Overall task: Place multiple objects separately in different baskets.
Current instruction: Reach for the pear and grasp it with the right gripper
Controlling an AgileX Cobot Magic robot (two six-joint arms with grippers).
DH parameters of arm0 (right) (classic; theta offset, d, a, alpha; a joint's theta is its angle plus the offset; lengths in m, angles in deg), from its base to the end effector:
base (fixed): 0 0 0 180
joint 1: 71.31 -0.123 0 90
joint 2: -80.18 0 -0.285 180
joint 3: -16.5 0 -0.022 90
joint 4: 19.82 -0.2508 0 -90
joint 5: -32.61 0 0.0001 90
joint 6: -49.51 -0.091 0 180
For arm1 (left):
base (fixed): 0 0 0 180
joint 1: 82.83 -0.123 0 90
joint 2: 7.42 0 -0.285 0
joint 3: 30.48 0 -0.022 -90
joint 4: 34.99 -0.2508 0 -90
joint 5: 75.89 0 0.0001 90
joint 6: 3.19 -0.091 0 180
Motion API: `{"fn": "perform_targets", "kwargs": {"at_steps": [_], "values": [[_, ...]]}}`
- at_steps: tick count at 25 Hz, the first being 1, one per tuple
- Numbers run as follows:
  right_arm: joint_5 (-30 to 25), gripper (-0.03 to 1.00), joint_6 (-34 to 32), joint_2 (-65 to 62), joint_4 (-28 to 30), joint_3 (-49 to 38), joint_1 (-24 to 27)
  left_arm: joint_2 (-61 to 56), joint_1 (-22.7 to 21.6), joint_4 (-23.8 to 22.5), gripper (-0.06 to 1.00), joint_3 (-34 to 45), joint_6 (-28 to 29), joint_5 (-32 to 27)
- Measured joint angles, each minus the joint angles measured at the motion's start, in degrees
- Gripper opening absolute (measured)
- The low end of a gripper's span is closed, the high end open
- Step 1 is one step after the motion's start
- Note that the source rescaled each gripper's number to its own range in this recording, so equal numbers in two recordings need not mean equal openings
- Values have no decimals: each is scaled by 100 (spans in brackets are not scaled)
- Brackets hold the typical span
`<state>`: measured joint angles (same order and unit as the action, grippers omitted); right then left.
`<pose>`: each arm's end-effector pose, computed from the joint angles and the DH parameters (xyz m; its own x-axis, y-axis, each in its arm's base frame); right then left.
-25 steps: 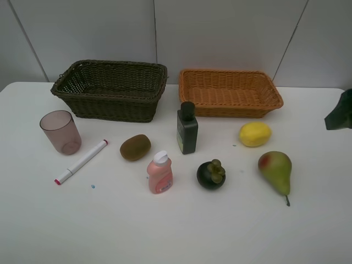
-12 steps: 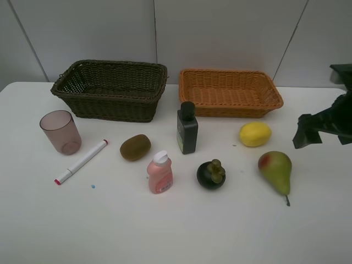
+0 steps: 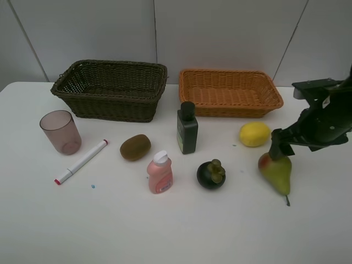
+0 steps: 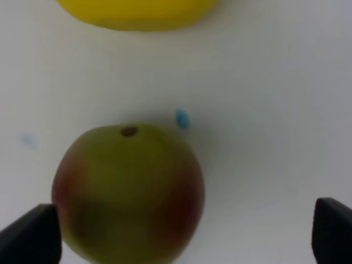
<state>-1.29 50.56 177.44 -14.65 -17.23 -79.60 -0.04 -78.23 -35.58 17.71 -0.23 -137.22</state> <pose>0.2614 0.0335 0.1701 -0.9385 -0.2308 -0.2568 -0.2193 0.9729 -0.0727 -0.0070 0.0014 0.2783 -0.4538 -0.0103 -0.8910 0.0510 0.9980 -0.0376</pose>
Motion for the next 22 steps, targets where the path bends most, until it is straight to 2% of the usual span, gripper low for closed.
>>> {"fn": "perform_targets", "kwargs": {"at_steps": [6,16,22], "values": [[115,100,11,446,-90,2,-209,0,0,0,74,0,0,0],[223,100,18,869,-215,13,-222,0,0,0,74,0,0,0],[341,93,18,1145,-222,13,-222,0,0,0,74,0,0,0]]}}
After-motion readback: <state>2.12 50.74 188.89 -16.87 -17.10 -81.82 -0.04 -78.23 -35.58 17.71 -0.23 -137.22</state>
